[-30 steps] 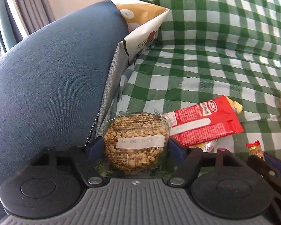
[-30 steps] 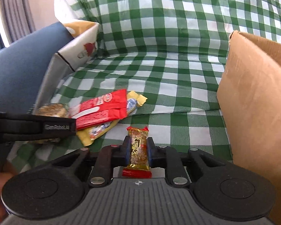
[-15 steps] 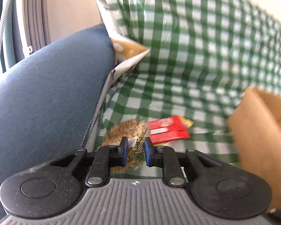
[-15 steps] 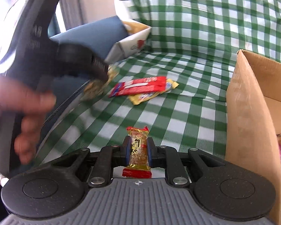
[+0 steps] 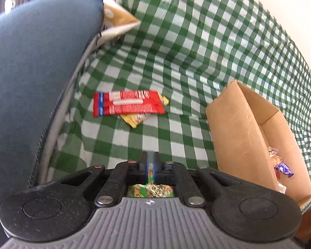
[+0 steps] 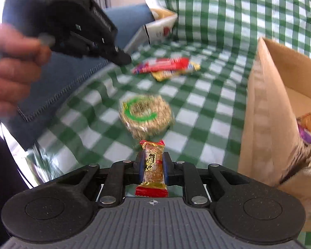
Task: Organize snacks
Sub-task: 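Lift the granola cake with left tool while right tool holds the red-gold candy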
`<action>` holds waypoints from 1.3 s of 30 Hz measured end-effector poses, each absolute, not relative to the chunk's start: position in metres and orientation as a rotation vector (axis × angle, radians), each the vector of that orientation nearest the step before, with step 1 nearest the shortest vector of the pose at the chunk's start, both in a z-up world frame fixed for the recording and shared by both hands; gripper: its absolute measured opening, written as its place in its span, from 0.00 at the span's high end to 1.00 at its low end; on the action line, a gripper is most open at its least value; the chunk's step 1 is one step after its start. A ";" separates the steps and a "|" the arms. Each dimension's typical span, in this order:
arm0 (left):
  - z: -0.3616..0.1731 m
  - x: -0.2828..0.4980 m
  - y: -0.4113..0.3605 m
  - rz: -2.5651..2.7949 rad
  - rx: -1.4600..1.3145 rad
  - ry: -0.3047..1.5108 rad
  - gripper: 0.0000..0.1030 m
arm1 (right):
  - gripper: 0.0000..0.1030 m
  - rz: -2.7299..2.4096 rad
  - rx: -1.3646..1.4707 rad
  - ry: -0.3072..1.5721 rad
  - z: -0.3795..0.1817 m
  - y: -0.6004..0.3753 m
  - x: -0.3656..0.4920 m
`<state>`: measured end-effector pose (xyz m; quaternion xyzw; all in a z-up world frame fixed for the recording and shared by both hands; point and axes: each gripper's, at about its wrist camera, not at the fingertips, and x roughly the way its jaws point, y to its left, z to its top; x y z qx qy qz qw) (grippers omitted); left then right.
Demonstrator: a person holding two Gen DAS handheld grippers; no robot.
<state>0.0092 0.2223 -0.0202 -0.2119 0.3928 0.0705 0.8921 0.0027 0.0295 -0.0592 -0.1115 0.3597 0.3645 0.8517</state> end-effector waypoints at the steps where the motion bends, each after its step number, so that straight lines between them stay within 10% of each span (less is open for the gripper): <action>1: -0.025 0.013 0.221 0.136 -0.447 0.845 0.63 | 0.82 0.770 -0.241 0.750 -0.059 0.029 0.002; 3: -0.034 0.022 0.219 0.108 -0.432 0.912 0.36 | 0.82 0.758 -0.251 0.764 -0.063 0.029 0.002; 7: -0.046 0.033 0.193 0.083 -0.293 0.998 0.18 | 0.81 0.745 -0.252 0.787 -0.068 0.031 0.007; 16: -0.074 0.054 0.165 0.136 -0.164 1.101 0.02 | 0.69 0.719 -0.241 0.827 -0.075 0.030 0.014; 39: -0.087 0.057 0.169 0.199 -0.161 1.162 0.14 | 0.90 0.678 -0.271 0.794 -0.073 0.027 0.005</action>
